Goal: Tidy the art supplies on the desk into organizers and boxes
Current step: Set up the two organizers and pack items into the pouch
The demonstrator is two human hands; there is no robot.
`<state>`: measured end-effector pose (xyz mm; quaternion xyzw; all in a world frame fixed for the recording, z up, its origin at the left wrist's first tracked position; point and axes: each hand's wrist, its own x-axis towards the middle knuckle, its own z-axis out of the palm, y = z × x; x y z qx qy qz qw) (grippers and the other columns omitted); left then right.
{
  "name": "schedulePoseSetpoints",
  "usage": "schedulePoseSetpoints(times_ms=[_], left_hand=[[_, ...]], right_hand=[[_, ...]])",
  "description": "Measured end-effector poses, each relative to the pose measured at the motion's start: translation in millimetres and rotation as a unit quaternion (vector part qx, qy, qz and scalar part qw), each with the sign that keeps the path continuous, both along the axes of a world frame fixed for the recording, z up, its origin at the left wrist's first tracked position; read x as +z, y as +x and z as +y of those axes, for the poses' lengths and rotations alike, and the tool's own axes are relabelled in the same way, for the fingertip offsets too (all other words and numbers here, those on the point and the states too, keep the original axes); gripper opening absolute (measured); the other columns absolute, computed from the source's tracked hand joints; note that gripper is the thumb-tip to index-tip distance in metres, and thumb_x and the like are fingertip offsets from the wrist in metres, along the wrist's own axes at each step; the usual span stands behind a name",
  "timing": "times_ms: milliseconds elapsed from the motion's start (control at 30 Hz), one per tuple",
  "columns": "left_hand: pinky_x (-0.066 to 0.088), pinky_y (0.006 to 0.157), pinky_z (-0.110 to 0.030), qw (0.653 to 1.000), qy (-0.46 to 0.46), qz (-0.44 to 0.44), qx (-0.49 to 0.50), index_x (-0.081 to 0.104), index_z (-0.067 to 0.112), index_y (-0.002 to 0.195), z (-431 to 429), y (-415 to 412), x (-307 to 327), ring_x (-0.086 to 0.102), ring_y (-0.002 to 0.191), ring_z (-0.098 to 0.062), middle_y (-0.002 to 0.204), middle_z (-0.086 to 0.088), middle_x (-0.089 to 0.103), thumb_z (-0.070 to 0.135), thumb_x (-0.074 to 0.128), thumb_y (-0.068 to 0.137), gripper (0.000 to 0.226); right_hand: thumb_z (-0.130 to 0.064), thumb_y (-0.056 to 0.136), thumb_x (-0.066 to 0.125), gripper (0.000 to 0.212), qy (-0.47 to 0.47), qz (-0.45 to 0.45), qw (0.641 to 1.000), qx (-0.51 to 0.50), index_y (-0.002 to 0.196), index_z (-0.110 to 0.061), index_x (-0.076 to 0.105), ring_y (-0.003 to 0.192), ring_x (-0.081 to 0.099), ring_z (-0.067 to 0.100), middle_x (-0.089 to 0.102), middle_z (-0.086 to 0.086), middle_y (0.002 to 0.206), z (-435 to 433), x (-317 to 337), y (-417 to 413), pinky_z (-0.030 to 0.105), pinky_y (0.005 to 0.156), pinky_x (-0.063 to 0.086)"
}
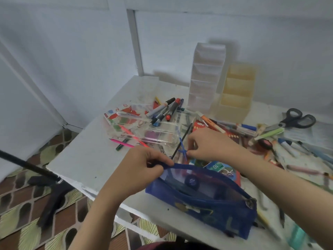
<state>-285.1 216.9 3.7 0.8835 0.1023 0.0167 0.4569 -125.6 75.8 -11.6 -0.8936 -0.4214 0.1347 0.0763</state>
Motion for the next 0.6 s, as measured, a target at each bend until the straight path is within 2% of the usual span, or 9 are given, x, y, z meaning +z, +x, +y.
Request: schedulePoseSetpoints(times_ms=[133,233,333,433,533,600], left_hand=[[0.054,0.069,-0.026,1.000,-0.002,0.008,-0.016,0.071,0.044,0.069,8,0,-5,0.066,0.073,-0.010,0.076,0.016,0.071,-0.003,0.055,0.073,0.051],[0.054,0.071,-0.025,0.999,-0.012,0.009,-0.032,0.072,0.046,0.070,12,0,-7,0.067,0.075,-0.008,0.077,0.018,0.071,-0.002,0.055,0.073,0.052],[0.054,0.074,-0.021,0.999,-0.026,0.002,-0.046,0.072,0.046,0.074,14,1,-8,0.066,0.078,-0.001,0.079,0.023,0.071,-0.005,0.056,0.075,0.053],[0.054,0.075,-0.021,0.998,-0.033,-0.001,-0.057,0.071,0.045,0.076,16,2,-10,0.066,0.079,0.000,0.081,0.024,0.070,-0.004,0.057,0.077,0.051],[0.054,0.073,-0.020,0.997,-0.041,0.001,-0.071,0.071,0.044,0.079,18,5,-11,0.065,0.080,0.000,0.083,0.025,0.070,-0.002,0.056,0.079,0.048],[0.053,0.070,-0.015,0.995,-0.050,0.006,-0.085,0.071,0.044,0.082,20,6,-12,0.064,0.083,0.002,0.085,0.026,0.069,-0.001,0.056,0.080,0.047]], right_hand=[[-0.028,0.076,0.066,0.014,-0.040,-0.010,0.999,-0.021,0.081,-0.015,0.068,0.073,0.062,0.016,0.067,0.000,0.081,11,-1,-3,0.032,0.060,0.053],[-0.028,0.074,0.067,0.015,-0.053,-0.015,0.998,-0.020,0.081,-0.014,0.068,0.073,0.062,0.017,0.067,0.001,0.081,10,4,-2,0.035,0.064,0.056],[-0.027,0.076,0.065,0.008,-0.041,-0.018,0.998,-0.045,0.074,-0.022,0.060,0.068,0.055,0.009,0.058,-0.006,0.076,1,14,4,0.028,0.058,0.050],[-0.026,0.080,0.064,0.015,-0.042,-0.024,0.996,-0.068,0.071,-0.026,0.052,0.066,0.051,0.006,0.055,-0.010,0.075,-10,24,11,0.024,0.055,0.043],[-0.027,0.082,0.062,0.012,0.006,-0.029,0.994,-0.102,0.076,-0.023,0.054,0.070,0.054,0.012,0.058,-0.005,0.077,-21,34,17,0.024,0.056,0.038],[-0.027,0.083,0.062,0.011,0.099,-0.019,0.986,-0.130,0.077,-0.024,0.053,0.067,0.054,0.009,0.059,-0.006,0.076,-27,40,18,0.022,0.054,0.037]])
